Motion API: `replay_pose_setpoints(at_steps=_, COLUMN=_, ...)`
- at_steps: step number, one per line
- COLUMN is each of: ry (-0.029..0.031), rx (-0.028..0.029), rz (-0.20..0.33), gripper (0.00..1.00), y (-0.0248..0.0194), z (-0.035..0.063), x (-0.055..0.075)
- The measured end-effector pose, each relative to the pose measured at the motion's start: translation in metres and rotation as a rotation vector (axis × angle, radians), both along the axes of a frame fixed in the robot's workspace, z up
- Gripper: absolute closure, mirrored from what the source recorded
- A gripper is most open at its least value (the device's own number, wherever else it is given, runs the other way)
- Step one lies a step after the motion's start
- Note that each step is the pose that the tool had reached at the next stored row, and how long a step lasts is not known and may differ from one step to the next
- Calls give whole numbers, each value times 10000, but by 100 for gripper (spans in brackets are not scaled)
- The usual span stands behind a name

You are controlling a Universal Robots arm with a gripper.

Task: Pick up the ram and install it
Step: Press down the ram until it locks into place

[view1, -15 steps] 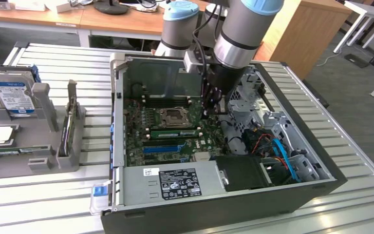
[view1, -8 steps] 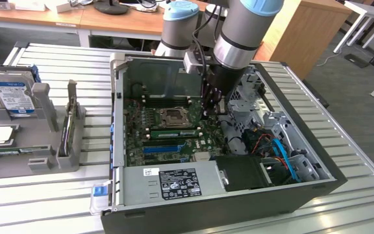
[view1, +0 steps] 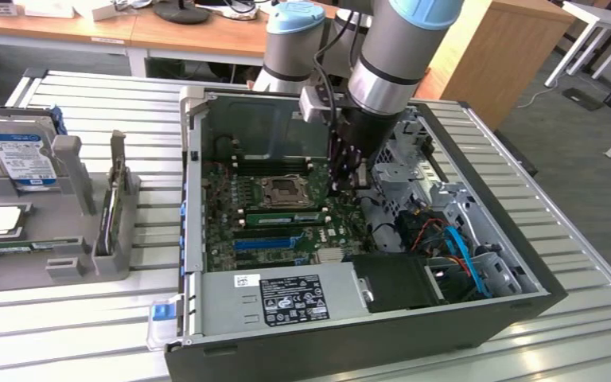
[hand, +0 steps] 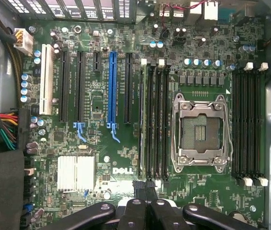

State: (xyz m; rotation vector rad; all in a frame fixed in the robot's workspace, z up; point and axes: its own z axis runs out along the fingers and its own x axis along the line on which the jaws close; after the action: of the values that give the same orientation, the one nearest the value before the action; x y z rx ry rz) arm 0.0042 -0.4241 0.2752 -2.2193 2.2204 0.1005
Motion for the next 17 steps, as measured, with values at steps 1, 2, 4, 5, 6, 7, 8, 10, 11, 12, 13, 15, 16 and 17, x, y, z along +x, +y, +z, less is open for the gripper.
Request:
replay_pose_setpoints(at_steps=1, ry=-1, rx=2, rz=0, gripper=89, y=0, z=-7, x=0)
replay_pose_setpoints(at_steps=2, ry=0, rx=0, rz=0, gripper=89, y=0, z=-10, x=0)
replay_pose_setpoints(at_steps=4, ry=0, rx=0, rz=0, gripper=89, y=0, z=-11, x=0)
replay_pose_setpoints(at_steps=5, ry=0, rx=0, rz=0, gripper=89, y=0, z=-11, x=0)
replay_pose_setpoints(at_steps=6, ry=-1, rx=1, rz=0, gripper=89, y=0, z=-11, x=0)
replay_pose_setpoints(at_steps=7, ry=-1, rx=2, rz=0, gripper=89, y=1, z=-12, x=0)
replay_pose_setpoints(at_steps=8, ry=-1, rx=3, rz=0, gripper=89, y=3, z=-12, x=0)
replay_pose_setpoints(at_steps=10, ry=-1, rx=2, rz=0, gripper=89, y=7, z=-12, x=0)
replay_pose_setpoints(at_steps=11, ry=0, rx=-1, rz=0, gripper=89, y=11, z=-11, x=0)
replay_pose_setpoints(at_steps=12, ry=-1, rx=1, rz=-1, gripper=89, y=16, z=-12, x=0)
replay_pose_setpoints(at_steps=13, ry=-1, rx=1, rz=-1, gripper=89, y=22, z=-13, x=0)
replay_pose_setpoints(at_steps=15, ry=0, rx=1, rz=1, gripper=89, y=23, z=-13, x=0)
replay_pose_setpoints(at_steps=16, ry=0, rx=0, rz=1, gripper=89, y=23, z=-12, x=0)
replay_pose_setpoints(at_steps=17, ry=0, rx=0, rz=1, gripper=89, y=23, z=-12, x=0)
